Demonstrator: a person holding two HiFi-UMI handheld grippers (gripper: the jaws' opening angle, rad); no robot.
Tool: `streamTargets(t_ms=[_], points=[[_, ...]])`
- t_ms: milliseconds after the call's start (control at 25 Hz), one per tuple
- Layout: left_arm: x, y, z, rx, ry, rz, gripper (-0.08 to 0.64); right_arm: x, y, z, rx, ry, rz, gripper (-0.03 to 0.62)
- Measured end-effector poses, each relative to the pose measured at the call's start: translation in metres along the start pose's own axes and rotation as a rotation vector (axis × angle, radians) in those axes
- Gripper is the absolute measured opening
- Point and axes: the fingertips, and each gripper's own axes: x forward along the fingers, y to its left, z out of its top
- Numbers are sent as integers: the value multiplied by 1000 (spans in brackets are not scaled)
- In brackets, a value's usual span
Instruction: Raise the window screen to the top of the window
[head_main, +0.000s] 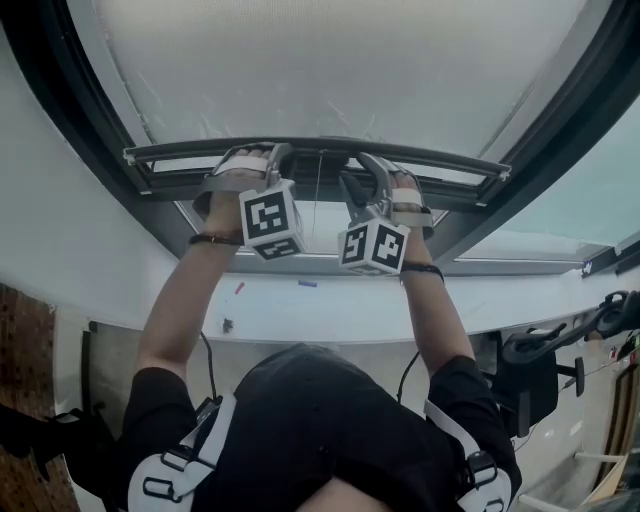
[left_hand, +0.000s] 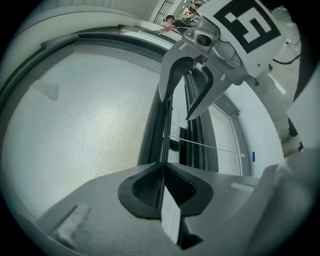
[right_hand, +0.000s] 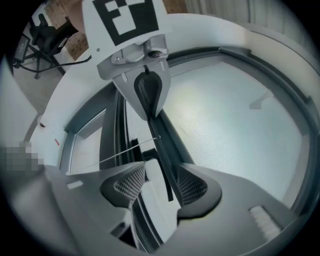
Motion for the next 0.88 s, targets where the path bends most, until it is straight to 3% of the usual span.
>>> streamTargets(t_ms=[120,240,320,480,560,760,880], points=[[-12,28,11,-21,-37,52,23,-12,-21,10,154,-77,-83,189],[-18,47,12,-13,-32,66,23,-20,-28,9,347,-128,-90,181],[-22,57,16,-19,-50,76,25,-17,-20,8,474,-151,-29,164],[-34,77,21,-26,-70,119,25,-12,12,31,735,-246,178,164],[-38,87,22,-32,-75,118,25,-8,26,43,814,-267,239,169],[-43,104,27,-42,-98,117,25,20,37,43,918,-232,251,185],[-47,113,29,-61,-118,134,26,32,41,40,1021,-211,275,153]])
